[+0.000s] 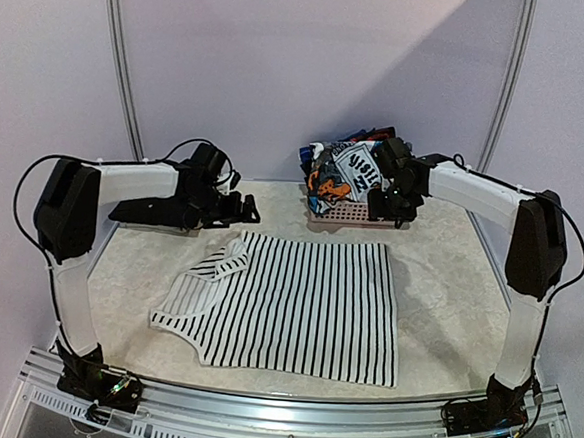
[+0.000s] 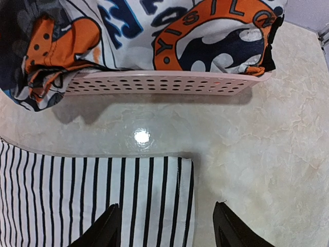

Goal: Fold and stack the mixed laundry pile
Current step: Flatten out the crumpled tank top at the center of the board, then move the flattened tank top to the center of the board.

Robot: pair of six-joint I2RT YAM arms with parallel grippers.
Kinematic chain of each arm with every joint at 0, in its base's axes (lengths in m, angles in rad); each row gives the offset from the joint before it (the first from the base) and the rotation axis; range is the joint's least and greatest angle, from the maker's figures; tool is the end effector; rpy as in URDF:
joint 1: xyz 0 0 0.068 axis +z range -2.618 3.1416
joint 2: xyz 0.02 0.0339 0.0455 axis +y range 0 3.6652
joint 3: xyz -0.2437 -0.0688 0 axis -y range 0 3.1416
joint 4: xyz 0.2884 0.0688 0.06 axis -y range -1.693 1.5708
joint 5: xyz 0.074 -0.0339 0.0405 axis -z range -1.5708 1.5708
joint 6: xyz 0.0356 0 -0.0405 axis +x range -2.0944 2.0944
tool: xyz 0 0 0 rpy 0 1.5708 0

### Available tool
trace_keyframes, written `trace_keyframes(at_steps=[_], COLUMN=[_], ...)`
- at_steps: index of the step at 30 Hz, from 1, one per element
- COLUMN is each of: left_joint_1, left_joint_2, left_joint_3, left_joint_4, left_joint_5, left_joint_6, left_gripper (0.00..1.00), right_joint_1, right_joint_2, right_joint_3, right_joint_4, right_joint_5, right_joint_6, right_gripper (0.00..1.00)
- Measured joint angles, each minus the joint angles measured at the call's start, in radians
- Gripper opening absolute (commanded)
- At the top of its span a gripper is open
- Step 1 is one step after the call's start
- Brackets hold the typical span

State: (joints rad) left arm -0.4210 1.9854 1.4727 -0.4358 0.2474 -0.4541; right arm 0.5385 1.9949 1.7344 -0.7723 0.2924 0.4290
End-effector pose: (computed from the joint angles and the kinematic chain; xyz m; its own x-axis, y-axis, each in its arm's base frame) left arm 0.4183 -0.1968 0.1592 -0.8974 -0.0642 -0.4365 0.1478 0.8885 -0.4345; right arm 0.4086 0.2321 0.2265 -0.8219 -0.0270 -0.5689 -0.0246 0.9996 -0.0120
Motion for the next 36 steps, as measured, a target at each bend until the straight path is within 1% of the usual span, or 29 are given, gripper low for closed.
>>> trace_keyframes(at_steps=[3, 7, 11, 17, 19, 23, 26, 29, 33, 36], left_joint_1=[-0.003, -0.008, -0.023, -0.108, -0.134, -0.230, -0.270, -0.288, -0.301, -0.304], left_joint_2=[-0.068, -0.188, -0.301, -0.377, -0.412, -0.522, -0.590, -0.631, -0.665, -0.667], left_joint_3=[0.000, -0.023, -0.120, -0.307, -0.364, -0.482, -0.559, -0.634, -0.738, -0.775], left_joint_4=[0.005, 0.011, 0.015, -0.005, -0.008, -0.004, 0.017, 0.056, 0.128, 0.166], left_joint_5=[-0.018, -0.090, -0.175, -0.309, -0.343, -0.407, -0.438, -0.454, -0.456, -0.446], left_joint_6=[0.010, 0.051, 0.097, 0.127, 0.129, 0.121, 0.103, 0.084, 0.061, 0.051], left_gripper=[1.00, 0.92, 0.89, 0.85, 0.84, 0.80, 0.74, 0.71, 0.70, 0.71], right_joint_1=[0.000, 0.011, 0.064, 0.204, 0.218, 0.212, 0.211, 0.217, 0.248, 0.260], right_joint_2=[-0.011, -0.079, -0.202, -0.395, -0.456, -0.548, -0.542, -0.502, -0.369, -0.290], right_joint_3=[0.008, -0.086, -0.262, -0.549, -0.645, -0.822, -0.883, -0.895, -0.835, -0.789], right_joint_4=[0.011, 0.058, 0.103, 0.214, 0.261, 0.338, 0.394, 0.473, 0.560, 0.604], right_joint_5=[-0.015, -0.046, -0.089, -0.162, -0.183, -0.220, -0.254, -0.333, -0.419, -0.444], right_joint_6=[-0.003, -0.005, -0.008, 0.036, 0.069, 0.146, 0.184, 0.217, 0.228, 0.225], right_gripper=[0.65, 0.66, 0.66, 0.66, 0.66, 0.62, 0.57, 0.54, 0.49, 0.45])
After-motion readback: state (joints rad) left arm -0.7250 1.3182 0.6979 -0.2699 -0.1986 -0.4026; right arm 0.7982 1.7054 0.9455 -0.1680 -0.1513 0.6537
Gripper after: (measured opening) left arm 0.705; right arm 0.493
